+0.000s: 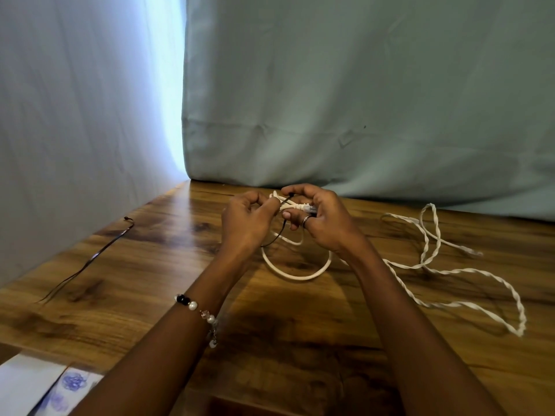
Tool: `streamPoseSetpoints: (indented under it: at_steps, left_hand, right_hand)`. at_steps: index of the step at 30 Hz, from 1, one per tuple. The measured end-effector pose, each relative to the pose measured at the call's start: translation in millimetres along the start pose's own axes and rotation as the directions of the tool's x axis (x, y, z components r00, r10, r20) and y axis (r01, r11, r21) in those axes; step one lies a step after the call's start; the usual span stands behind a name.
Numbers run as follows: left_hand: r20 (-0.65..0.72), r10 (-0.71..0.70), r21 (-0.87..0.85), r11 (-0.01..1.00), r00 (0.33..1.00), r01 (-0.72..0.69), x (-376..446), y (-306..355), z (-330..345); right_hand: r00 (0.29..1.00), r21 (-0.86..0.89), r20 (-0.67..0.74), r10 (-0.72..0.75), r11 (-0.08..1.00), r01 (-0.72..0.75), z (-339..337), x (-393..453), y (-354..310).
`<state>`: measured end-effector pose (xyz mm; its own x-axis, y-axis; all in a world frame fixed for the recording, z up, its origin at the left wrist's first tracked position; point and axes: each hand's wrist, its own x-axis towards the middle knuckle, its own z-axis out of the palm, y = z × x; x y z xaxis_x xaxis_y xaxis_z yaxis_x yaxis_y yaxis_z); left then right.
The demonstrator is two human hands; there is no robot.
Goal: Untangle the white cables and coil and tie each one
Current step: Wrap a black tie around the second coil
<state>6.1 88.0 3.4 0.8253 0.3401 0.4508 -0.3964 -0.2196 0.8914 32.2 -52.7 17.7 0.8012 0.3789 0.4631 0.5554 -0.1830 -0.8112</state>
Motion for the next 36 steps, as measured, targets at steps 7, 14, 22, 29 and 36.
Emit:
streamPoseSetpoints:
  at_steps: [7,14,22,29,36]
  left_hand:
    - [-0.023,-0.029,-0.006,1.000,0.999,0.029,0.5,-1.1,0.4]
    - [-0.028,-0.032,-0.008,0.999,0.999,0.031,0.7,-2.0,0.4]
    - [-0.027,0.059,0.110,0.992,0.998,-0.055,2.2,-5.7,0.2]
    - [0.024,0.212,0.276,0.938,0.977,-0.210,5.8,-7.0,2.7]
    - [0.036,0.125,0.157,0.979,0.992,-0.129,8.5,-11.9,1.8]
  right_hand:
    - [1.000,-0.068,0.023,-0.009,0.998,0.010,0.6,-1.0,-1.8]
    - [0.999,-0.100,0.046,-0.016,0.995,0.021,2.1,-3.3,-4.6]
    - [0.999,-0.145,0.038,-0.036,0.989,0.041,1.7,-3.7,-4.1]
    - [0.998,-0.138,0.042,-0.035,0.990,0.041,-0.6,-3.5,-0.7]
    - [0.999,-0.038,0.031,-0.010,0.999,0.011,-1.8,-2.6,-0.8]
